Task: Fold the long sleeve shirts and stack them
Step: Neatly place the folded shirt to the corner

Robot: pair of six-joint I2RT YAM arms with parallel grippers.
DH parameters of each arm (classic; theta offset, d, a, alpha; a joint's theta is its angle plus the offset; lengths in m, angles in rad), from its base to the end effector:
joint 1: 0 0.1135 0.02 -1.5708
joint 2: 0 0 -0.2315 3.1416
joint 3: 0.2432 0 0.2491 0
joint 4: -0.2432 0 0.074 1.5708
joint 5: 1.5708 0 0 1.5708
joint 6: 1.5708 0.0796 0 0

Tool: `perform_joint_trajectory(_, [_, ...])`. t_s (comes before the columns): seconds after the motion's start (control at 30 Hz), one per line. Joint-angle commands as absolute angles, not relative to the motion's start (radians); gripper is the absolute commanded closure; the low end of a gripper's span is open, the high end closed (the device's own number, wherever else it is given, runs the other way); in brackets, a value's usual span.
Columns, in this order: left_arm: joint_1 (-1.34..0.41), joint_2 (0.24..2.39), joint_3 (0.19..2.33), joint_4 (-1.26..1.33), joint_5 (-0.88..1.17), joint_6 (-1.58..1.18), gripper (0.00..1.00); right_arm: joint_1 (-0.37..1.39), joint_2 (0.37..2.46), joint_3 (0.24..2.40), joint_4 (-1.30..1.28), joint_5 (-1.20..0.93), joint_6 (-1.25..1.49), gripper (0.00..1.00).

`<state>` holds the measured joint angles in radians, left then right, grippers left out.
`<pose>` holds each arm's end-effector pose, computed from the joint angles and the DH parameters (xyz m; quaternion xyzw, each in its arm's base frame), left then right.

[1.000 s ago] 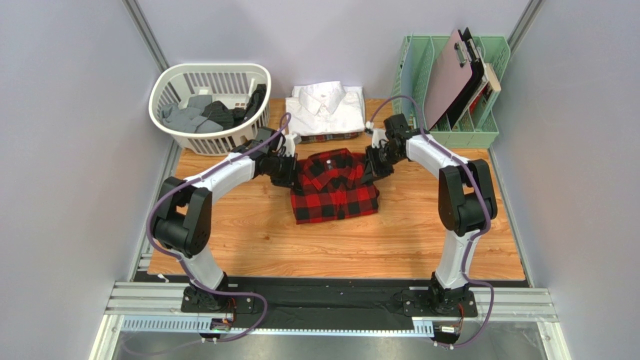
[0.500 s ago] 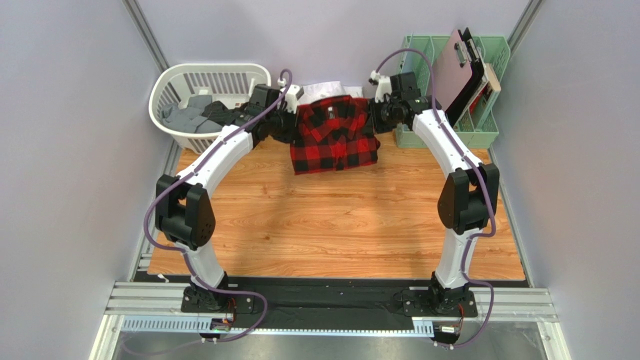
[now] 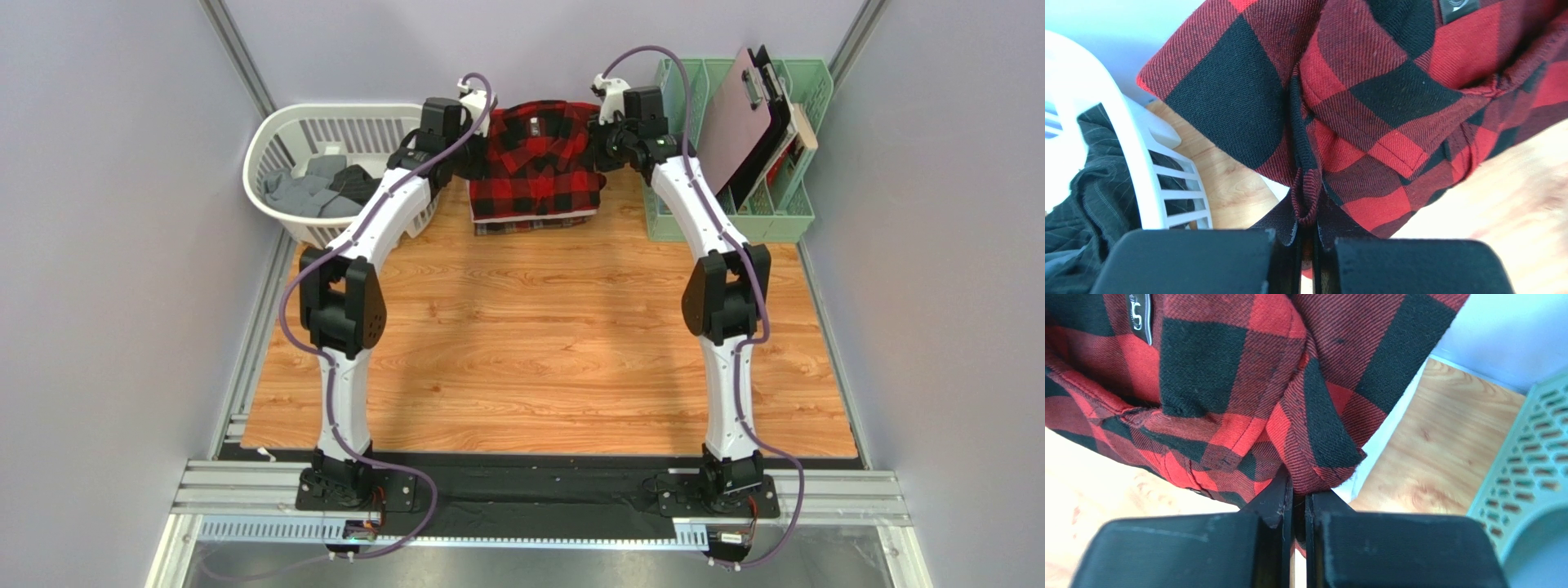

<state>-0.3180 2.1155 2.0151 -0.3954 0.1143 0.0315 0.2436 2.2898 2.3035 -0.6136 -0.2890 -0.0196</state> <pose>0.4922 -0.1716 0.2741 0.1779 0.8394 -0.1215 0.4989 0.5161 0.1516 0.2661 -0.1815 0.8589 0.1782 0.4446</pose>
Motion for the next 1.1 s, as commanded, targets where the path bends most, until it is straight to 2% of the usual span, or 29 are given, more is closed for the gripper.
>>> perform_joint_trajectory(0.0, [-0.285, 2.167, 2.1, -0.344, 0.086, 0.061, 1.0, 0.245, 2.332, 2.402, -0.494, -0.264, -0.048, 1.0])
perform_joint_trajectory(0.9, [-0.256, 2.417, 2.279, -0.272, 0.068, 0.084, 1.0, 0.253, 2.516, 2.428, -0.351, -0.175, -0.08, 1.0])
perform_joint_trajectory(0.97, [-0.255, 2.444, 2.316, -0.271, 0.06, 0.093, 0.99, 0.253, 2.519, 2.43, -0.339, -0.157, -0.074, 0.91])
perform_joint_trajectory(1.0, [-0.255, 2.459, 2.328, -0.272, 0.054, 0.095, 0.93, 0.253, 2.52, 2.43, -0.327, -0.137, -0.075, 0.79])
perform_joint_trajectory(1.03, [-0.255, 2.464, 2.35, -0.276, 0.051, 0.095, 0.85, 0.255, 2.522, 2.431, -0.321, -0.126, -0.075, 0.7])
perform_joint_trajectory(1.07, [-0.255, 2.465, 2.355, -0.278, 0.04, 0.088, 0.68, 0.253, 2.519, 2.437, -0.318, -0.105, -0.08, 0.6])
